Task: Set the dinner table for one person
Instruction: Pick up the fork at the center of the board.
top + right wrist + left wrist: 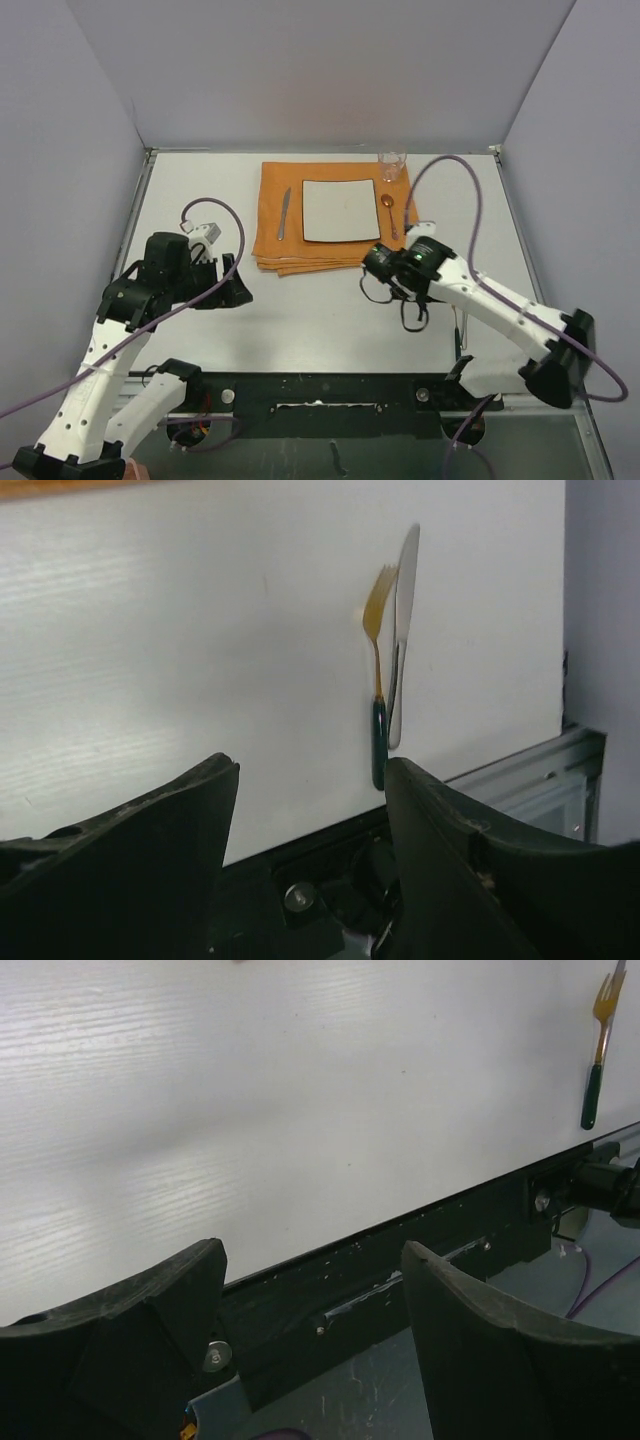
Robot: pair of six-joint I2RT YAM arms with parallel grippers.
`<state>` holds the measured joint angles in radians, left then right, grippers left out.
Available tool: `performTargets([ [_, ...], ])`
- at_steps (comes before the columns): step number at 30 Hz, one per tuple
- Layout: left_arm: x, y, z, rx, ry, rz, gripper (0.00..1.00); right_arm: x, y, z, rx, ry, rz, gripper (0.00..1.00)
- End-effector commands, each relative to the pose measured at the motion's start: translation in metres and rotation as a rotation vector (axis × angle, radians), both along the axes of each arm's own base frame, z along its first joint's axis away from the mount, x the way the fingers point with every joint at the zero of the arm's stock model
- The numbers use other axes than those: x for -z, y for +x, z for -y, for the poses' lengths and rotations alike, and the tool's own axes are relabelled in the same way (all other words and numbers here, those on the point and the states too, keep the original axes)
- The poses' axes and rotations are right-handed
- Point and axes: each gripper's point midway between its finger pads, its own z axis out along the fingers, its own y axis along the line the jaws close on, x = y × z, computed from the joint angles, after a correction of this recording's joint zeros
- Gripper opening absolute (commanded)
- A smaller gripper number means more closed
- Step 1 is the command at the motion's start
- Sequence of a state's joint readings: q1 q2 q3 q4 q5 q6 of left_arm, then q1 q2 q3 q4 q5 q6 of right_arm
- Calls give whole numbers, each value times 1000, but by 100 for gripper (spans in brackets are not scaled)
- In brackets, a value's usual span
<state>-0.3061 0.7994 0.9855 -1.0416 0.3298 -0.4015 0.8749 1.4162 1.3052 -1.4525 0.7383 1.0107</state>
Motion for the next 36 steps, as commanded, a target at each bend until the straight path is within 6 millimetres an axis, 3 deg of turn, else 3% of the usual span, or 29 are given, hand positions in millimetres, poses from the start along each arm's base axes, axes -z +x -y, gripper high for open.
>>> performTargets([
  [1, 1, 7, -2, -18, 16, 22, 69, 16, -41, 16, 203, 352, 116, 61],
  [3, 1, 11, 3, -22, -7, 12, 69, 30, -61, 22, 282, 474, 127, 60],
  [7, 1, 25, 24, -18, -108, 34, 66, 34, -64, 25, 233, 520, 149, 57],
  [12, 3, 63, 23, -71, -19, 108, 66, 20, -52, 25, 125, 399, 129, 58],
  [16, 15, 86, 37, -47, 94, 121, 66, 19, -40, 18, 87, 307, 89, 59],
  [20, 20, 100, 61, 10, 175, 166, 67, 22, -33, 24, 162, 229, 82, 61],
  [23, 19, 108, 67, 19, 214, 173, 67, 28, -27, 37, 282, 236, 78, 62],
  [28, -4, 126, 64, -16, 239, 256, 68, 37, -1, 53, 360, 304, 95, 62],
  [32, -15, 136, 63, -1, 277, 299, 68, 17, 45, 46, 170, 325, 234, 62],
  [36, -12, 138, 61, 9, 304, 290, 69, 8, 56, 53, 89, 237, 236, 63],
])
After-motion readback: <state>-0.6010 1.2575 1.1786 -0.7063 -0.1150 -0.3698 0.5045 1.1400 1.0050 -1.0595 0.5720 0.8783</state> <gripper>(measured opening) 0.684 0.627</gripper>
